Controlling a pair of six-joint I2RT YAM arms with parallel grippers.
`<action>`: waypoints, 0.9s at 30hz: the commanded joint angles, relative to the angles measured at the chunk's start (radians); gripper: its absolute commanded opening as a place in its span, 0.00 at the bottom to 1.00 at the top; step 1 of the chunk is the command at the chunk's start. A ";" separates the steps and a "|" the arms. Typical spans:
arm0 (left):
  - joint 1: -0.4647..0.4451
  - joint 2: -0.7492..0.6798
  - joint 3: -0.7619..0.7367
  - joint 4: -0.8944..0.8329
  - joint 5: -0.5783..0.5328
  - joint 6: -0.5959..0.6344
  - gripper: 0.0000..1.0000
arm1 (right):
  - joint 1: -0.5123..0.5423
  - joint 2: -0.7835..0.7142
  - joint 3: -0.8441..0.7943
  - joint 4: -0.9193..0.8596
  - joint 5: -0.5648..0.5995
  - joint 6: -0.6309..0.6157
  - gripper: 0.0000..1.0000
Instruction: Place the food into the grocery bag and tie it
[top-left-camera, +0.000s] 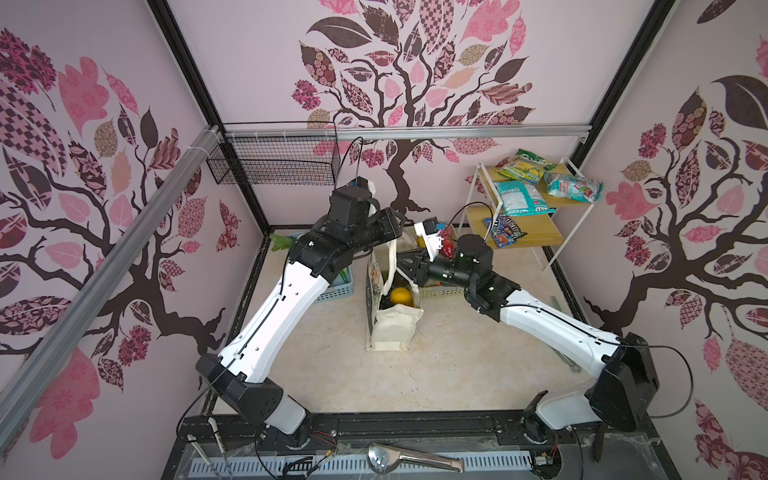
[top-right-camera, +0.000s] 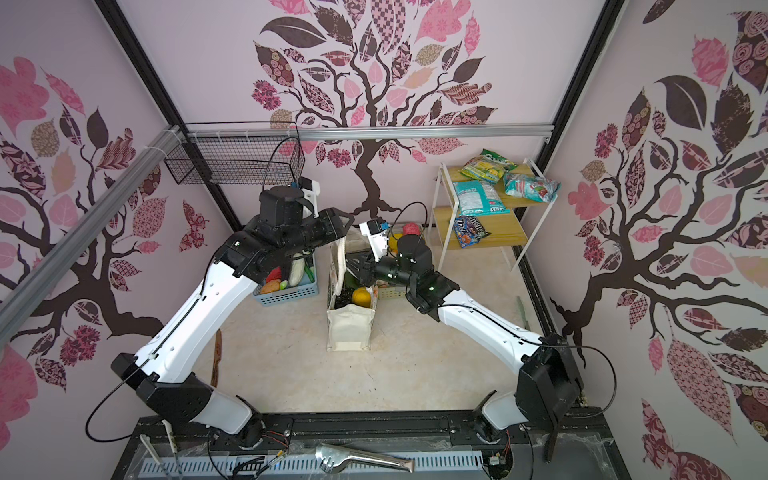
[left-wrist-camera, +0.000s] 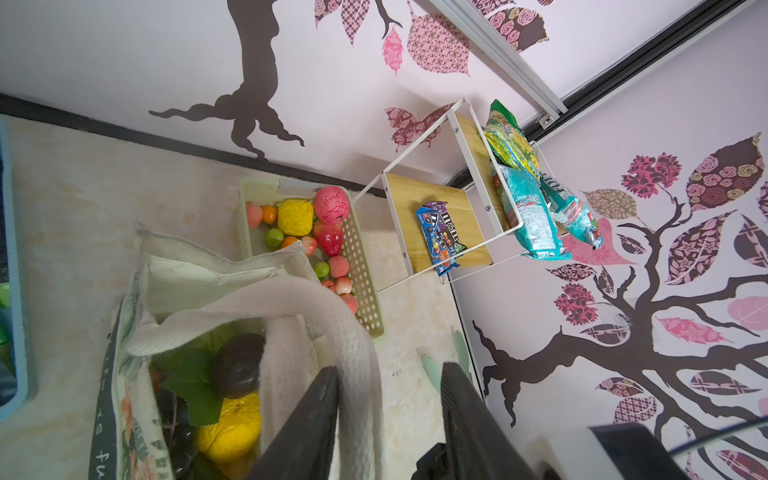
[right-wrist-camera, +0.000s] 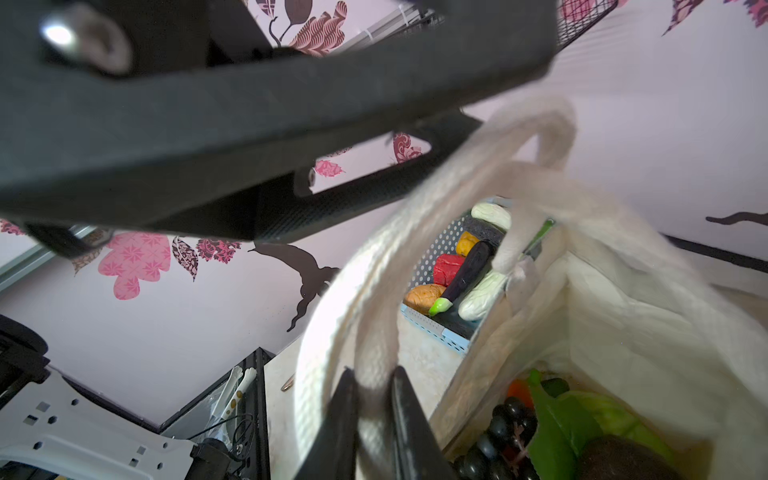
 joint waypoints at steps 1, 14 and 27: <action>-0.018 0.026 0.019 -0.010 0.018 0.043 0.46 | -0.019 -0.049 -0.019 0.071 0.008 0.046 0.16; -0.037 0.035 0.038 -0.076 0.000 0.135 0.64 | -0.022 0.008 -0.061 0.209 -0.061 0.088 0.16; -0.034 0.031 0.128 -0.211 -0.108 0.230 0.65 | -0.021 0.024 -0.062 0.085 -0.149 -0.010 0.15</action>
